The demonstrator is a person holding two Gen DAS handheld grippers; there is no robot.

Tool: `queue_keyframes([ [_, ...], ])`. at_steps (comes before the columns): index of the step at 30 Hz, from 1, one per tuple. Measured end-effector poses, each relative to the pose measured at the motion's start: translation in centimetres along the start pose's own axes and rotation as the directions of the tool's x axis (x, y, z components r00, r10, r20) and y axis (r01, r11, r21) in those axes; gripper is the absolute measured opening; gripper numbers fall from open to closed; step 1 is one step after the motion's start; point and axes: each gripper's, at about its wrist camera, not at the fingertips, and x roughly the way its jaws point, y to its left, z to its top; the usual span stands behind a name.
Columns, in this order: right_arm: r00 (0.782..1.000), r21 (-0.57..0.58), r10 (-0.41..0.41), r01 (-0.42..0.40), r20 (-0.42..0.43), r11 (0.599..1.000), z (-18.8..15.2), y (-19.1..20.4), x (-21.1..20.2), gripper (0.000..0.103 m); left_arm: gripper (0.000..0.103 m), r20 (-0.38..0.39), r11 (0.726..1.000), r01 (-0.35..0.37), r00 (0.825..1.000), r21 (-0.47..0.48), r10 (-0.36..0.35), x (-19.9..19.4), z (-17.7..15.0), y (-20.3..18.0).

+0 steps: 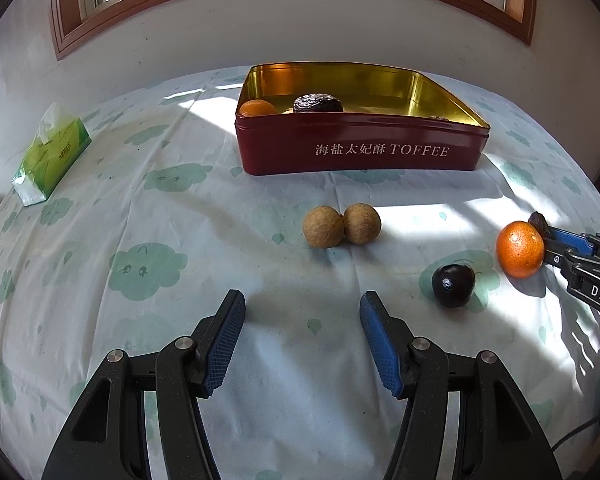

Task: Organize fruits
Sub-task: 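Close the right tool on the purple onion while the left tool grasps two longans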

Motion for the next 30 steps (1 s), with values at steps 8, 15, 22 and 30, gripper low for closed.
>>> queue_keyframes([
  [8, 0.999, 0.017, -0.044, 0.044, 0.015, 0.999, 0.2, -1.4, 0.3, 0.030, 0.061, 0.002, 1.000, 0.018, 1.000, 0.017, -0.018, 1.2, 1.7, -1.5],
  [15, 0.997, 0.018, -0.065, 0.064, 0.039, 0.998, 0.9, -2.2, 1.0, 0.030, 0.061, 0.006, 1.000, 0.019, 1.000, 0.004, -0.019, 2.0, 3.2, -1.9],
  [22, 0.997, 0.021, -0.066, 0.065, 0.050, 0.998, 1.2, -2.2, 1.3, 0.030, 0.061, -0.015, 0.999, 0.015, 1.000, -0.030, -0.016, 3.3, 4.1, -1.6],
  [30, 0.997, 0.023, -0.065, 0.064, 0.051, 0.998, 1.2, -2.2, 1.3, 0.031, 0.051, 0.010, 1.000, 0.011, 1.000, -0.014, -0.011, 3.2, 3.9, -1.8],
])
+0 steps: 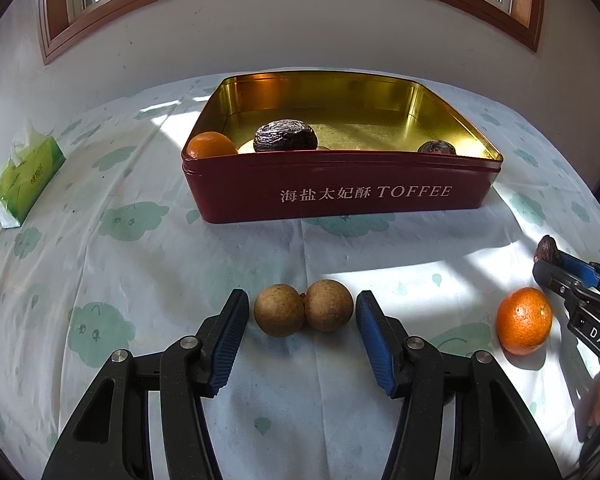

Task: Organize fruits
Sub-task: 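Close the right tool on the purple onion while the left tool grasps two longans, then carry the onion with the right tool while the left tool carries the longans to the tin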

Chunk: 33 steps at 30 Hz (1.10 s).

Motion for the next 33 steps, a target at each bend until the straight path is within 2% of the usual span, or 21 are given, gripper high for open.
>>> queue_keyframes([
  [2, 1.000, 0.000, 0.000, 0.000, 0.000, 1.000, -0.03, -0.01, -0.01, 0.031, 0.049, 0.004, 1.000, -0.001, 1.000, 0.006, 0.001, -0.08, -0.09, -0.19],
  [33, 1.000, 0.004, -0.002, 0.002, -0.011, 1.000, 0.39, -0.15, 0.13, 0.030, 0.049, 0.015, 1.000, -0.013, 1.000, -0.004, 0.013, -0.19, -0.29, 0.12],
])
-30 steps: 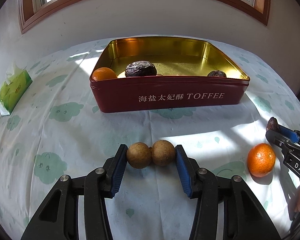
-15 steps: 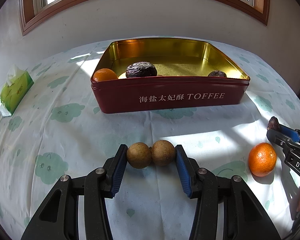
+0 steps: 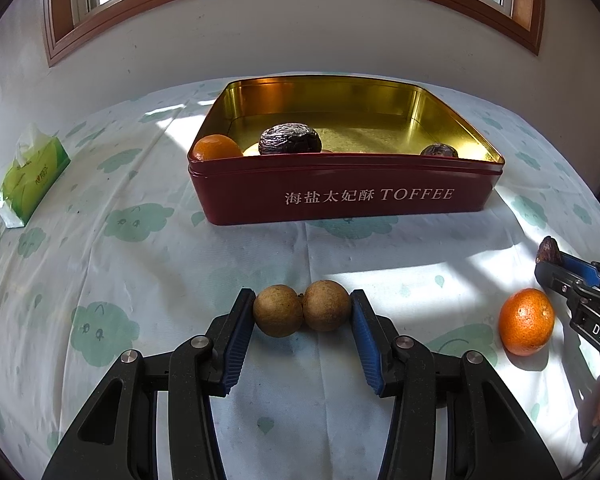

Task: Organize fruits
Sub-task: 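Carry the onion with the right tool while the left tool carries the longans to the tin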

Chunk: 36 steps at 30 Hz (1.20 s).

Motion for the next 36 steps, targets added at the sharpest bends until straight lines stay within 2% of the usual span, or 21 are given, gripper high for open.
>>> queue_keyframes([
  [8, 1.000, 0.006, 0.008, -0.008, 0.006, 1.000, 0.8, 0.1, -0.8, 0.030, 0.049, 0.009, 1.000, 0.020, 1.000, -0.011, -0.020, -0.6, 0.5, 0.4],
  [22, 0.995, -0.037, 0.074, -0.071, 0.064, 0.997, 5.2, 2.4, -2.8, 0.030, 0.049, 0.092, 0.999, 0.022, 0.996, -0.041, -0.018, -3.0, 4.4, 2.8],
  [27, 0.992, -0.055, 0.094, -0.089, 0.079, 0.994, 6.8, 3.4, -2.8, 0.030, 0.049, 0.102, 0.999, 0.011, 0.995, -0.038, -0.007, -2.6, 6.2, 3.5],
  [36, 0.990, -0.091, 0.112, -0.104, 0.080, 0.990, 8.9, 5.1, -1.6, 0.030, 0.049, 0.071, 0.999, 0.013, 0.997, -0.029, -0.011, -0.6, 7.9, 3.4],
])
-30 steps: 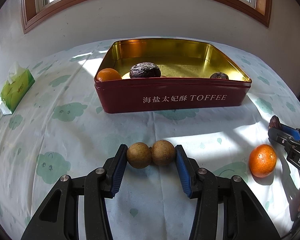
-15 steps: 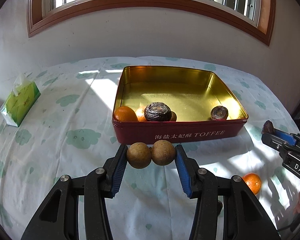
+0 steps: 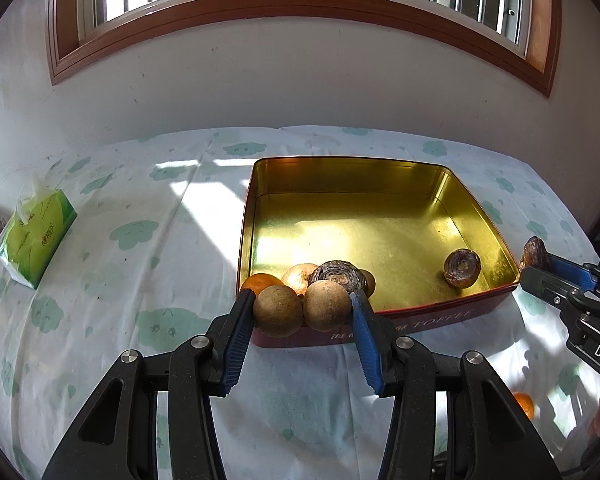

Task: Organize fruits
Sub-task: 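Carry the onion with the right tool while the left tool carries the longans to the tin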

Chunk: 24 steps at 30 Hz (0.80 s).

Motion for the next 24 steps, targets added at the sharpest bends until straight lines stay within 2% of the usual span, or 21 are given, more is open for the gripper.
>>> queue_keyframes([
  [13, 0.999, -0.023, 0.004, -0.005, -0.038, 1.000, 1.4, 0.6, 3.3, 0.030, 0.049, -0.010, 0.999, 0.024, 1.000, 0.031, -0.024, 2.6, 1.9, -1.8],
  [24, 0.997, -0.021, 0.004, -0.005, -0.072, 1.000, 1.5, 0.8, 5.8, 0.030, 0.049, -0.032, 0.999, 0.013, 0.999, 0.037, -0.012, 4.3, 1.6, -1.6],
])
